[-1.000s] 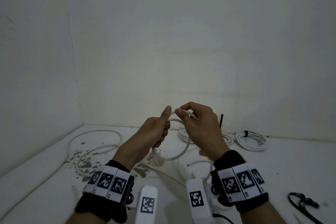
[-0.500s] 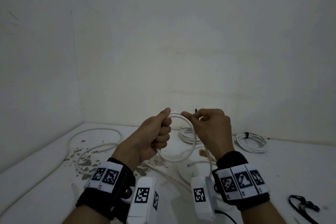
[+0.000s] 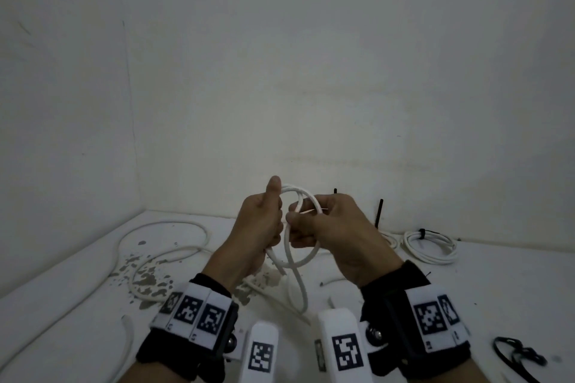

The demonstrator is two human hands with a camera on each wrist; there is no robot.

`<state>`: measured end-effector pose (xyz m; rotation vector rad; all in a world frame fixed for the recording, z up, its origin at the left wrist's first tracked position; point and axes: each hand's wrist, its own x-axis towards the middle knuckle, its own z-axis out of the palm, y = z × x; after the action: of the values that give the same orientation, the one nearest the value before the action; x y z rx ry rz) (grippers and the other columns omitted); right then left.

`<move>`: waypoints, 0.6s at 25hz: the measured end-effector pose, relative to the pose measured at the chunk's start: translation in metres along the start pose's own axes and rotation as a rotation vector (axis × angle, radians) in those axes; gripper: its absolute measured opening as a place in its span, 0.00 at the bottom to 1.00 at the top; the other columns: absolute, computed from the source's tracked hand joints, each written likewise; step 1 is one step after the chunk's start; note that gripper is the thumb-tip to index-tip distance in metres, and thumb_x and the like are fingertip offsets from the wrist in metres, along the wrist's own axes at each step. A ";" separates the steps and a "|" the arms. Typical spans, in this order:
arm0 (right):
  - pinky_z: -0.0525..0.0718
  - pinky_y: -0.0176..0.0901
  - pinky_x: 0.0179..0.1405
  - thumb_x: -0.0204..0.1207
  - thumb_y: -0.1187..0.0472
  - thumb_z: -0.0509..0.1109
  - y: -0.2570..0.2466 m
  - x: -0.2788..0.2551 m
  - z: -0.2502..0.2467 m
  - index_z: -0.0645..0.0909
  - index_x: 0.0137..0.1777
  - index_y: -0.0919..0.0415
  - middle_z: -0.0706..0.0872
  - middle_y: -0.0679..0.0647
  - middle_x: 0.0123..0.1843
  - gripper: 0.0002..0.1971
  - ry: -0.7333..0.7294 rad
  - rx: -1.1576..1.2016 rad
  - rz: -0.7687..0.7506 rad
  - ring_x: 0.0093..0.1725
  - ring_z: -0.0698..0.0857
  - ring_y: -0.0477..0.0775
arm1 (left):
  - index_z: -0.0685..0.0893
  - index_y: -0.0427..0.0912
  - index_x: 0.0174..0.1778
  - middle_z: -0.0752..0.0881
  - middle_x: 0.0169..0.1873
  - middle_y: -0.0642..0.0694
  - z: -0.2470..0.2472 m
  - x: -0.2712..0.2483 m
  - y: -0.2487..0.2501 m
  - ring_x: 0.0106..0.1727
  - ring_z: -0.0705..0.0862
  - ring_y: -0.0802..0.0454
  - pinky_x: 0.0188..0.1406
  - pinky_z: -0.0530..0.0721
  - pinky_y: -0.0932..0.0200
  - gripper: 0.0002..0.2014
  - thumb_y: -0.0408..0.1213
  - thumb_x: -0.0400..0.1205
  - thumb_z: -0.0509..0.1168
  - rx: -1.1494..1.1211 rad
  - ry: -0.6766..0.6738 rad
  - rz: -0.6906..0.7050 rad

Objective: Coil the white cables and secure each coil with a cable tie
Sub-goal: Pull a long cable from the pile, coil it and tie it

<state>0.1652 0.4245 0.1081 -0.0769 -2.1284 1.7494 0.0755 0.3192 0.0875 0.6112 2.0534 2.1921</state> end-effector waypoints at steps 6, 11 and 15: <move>0.78 0.53 0.52 0.78 0.60 0.71 -0.010 0.004 -0.010 0.84 0.38 0.55 0.78 0.48 0.29 0.07 -0.145 0.502 0.334 0.32 0.75 0.49 | 0.66 0.44 0.31 0.63 0.21 0.50 -0.005 0.004 -0.008 0.20 0.61 0.55 0.22 0.62 0.59 0.27 0.64 0.85 0.50 0.259 0.052 0.147; 0.81 0.45 0.44 0.68 0.72 0.72 0.011 0.007 -0.005 0.83 0.44 0.55 0.79 0.52 0.46 0.11 0.153 -0.348 -0.059 0.42 0.78 0.52 | 0.64 0.45 0.27 0.65 0.20 0.50 -0.013 0.008 -0.010 0.21 0.63 0.55 0.25 0.63 0.58 0.27 0.62 0.85 0.52 0.376 0.083 0.230; 0.87 0.48 0.47 0.71 0.55 0.74 0.014 0.011 -0.039 0.86 0.44 0.51 0.86 0.54 0.49 0.03 0.382 -0.733 -0.062 0.42 0.87 0.59 | 0.62 0.44 0.26 0.64 0.21 0.49 -0.033 0.015 -0.016 0.24 0.63 0.54 0.27 0.61 0.57 0.27 0.59 0.86 0.53 0.585 0.121 0.299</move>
<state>0.1653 0.4672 0.1034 -0.4880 -2.3092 0.7595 0.0474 0.2940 0.0745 0.8986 2.8557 1.7626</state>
